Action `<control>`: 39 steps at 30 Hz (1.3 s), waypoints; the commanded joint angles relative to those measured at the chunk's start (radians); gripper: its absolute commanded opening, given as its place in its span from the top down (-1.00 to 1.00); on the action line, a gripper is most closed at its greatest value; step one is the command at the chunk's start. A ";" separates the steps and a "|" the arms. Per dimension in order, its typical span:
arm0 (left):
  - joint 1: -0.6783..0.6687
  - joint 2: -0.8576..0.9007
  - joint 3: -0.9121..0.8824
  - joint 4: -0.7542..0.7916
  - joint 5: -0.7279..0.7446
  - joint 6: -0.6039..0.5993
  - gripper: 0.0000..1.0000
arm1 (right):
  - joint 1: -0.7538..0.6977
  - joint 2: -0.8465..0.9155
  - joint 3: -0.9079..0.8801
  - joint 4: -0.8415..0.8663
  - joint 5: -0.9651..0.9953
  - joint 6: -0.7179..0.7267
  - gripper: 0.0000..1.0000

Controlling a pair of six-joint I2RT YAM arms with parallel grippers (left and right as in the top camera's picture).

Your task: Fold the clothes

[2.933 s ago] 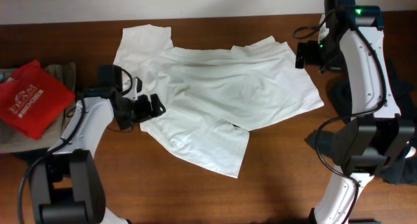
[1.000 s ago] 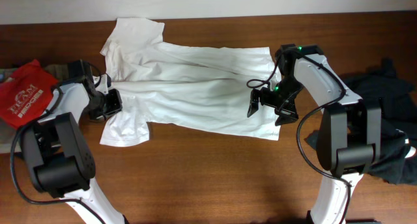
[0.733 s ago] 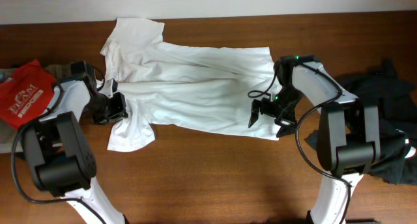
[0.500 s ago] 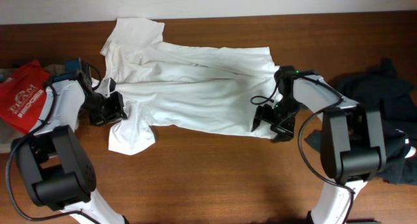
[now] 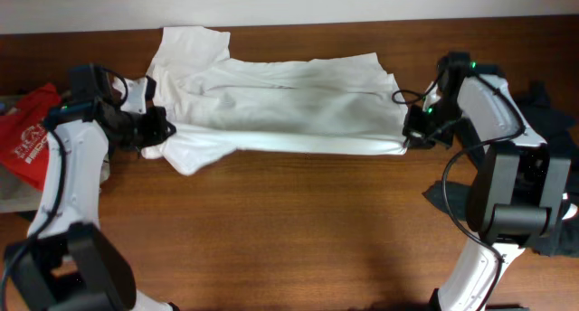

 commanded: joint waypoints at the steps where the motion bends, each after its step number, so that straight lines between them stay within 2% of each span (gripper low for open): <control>1: 0.004 -0.127 0.071 0.089 0.019 -0.019 0.99 | -0.003 -0.014 0.282 -0.126 0.053 -0.095 0.92; 4: 0.012 -0.213 0.173 0.190 0.018 -0.084 0.99 | -0.004 -0.023 0.583 -0.282 0.088 -0.095 0.92; 9: 0.012 -0.288 0.346 0.196 0.005 -0.086 1.00 | -0.004 -0.054 0.949 -0.473 0.172 -0.096 0.92; 12: 0.018 -0.363 0.398 0.196 -0.063 -0.087 0.99 | -0.004 -0.157 1.017 -0.472 0.209 -0.095 0.92; 17: 0.032 -0.413 0.406 0.202 -0.068 -0.087 0.99 | -0.004 -0.223 1.026 -0.443 0.297 -0.113 0.92; 21: 0.027 -0.275 0.406 0.216 -0.067 -0.086 0.99 | -0.003 -0.140 1.026 -0.338 0.286 -0.145 0.92; 24: -0.011 -0.104 0.406 0.320 -0.067 -0.086 0.99 | -0.003 -0.023 1.024 -0.230 0.264 -0.145 0.92; 27: -0.047 0.076 0.406 0.615 -0.068 -0.086 0.99 | -0.002 0.108 1.024 0.003 0.167 -0.140 0.92; 29: -0.059 0.134 0.406 0.811 -0.076 -0.093 1.00 | -0.002 0.134 1.024 0.164 0.165 -0.113 0.92; 31: -0.060 0.138 0.423 0.979 -0.214 -0.214 1.00 | -0.003 0.127 1.040 0.367 0.165 -0.083 0.92; 33: -0.060 0.138 0.507 1.023 -0.306 -0.228 0.99 | -0.004 0.124 1.078 0.424 0.216 -0.084 0.92; 35: -0.059 0.138 0.600 0.974 -0.292 -0.228 1.00 | -0.004 0.124 1.101 0.373 0.285 -0.129 0.92; 36: -0.059 0.138 0.647 0.883 -0.250 -0.228 1.00 | -0.004 0.124 1.101 0.329 0.293 -0.153 0.92; 39: -0.060 0.135 0.682 0.344 -0.064 -0.216 0.99 | -0.004 0.133 1.065 0.033 0.457 -0.198 0.92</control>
